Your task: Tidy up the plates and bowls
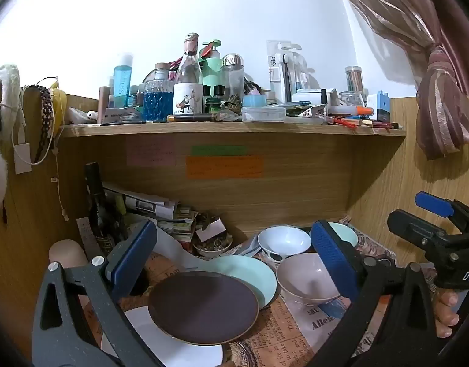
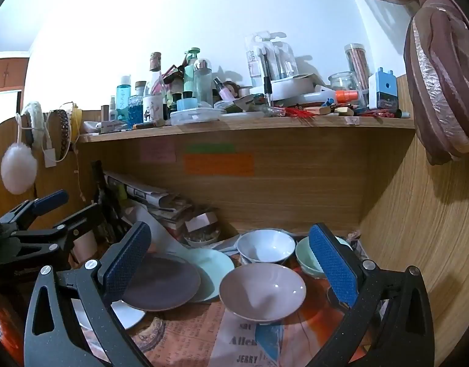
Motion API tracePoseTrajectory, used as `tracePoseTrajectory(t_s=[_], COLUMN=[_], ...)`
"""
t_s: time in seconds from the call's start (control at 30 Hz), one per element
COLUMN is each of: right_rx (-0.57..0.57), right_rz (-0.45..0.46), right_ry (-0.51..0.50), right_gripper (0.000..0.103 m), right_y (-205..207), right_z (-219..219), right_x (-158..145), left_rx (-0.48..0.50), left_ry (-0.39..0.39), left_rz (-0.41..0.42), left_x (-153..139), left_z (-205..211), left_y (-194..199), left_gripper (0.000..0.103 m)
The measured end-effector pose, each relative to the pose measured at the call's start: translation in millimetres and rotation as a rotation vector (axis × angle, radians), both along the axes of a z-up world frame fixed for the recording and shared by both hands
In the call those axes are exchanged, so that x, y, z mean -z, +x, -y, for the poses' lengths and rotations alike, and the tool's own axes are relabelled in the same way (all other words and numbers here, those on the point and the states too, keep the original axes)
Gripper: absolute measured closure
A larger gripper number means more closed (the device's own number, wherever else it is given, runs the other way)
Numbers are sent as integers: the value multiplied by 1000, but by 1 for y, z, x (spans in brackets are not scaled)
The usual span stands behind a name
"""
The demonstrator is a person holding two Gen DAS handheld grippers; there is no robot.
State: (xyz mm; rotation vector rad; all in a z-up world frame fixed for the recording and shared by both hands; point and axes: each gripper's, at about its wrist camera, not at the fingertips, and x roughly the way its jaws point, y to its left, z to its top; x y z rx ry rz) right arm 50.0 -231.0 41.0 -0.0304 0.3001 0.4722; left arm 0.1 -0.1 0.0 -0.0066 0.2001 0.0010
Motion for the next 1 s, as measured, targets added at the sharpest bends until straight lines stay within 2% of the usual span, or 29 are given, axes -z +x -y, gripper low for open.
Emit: tracePoseTrajectory(t_s=[1.0], right_rx=[-10], right_rz=[-14], right_ry=[30], right_gripper=[0], right_y=[3], right_z=[-3], right_x=[-2], left_rx=[5], left_ry=[13], left_rz=[13], left_x=[0], left_z=[6], left_y=[4], left_gripper=[0])
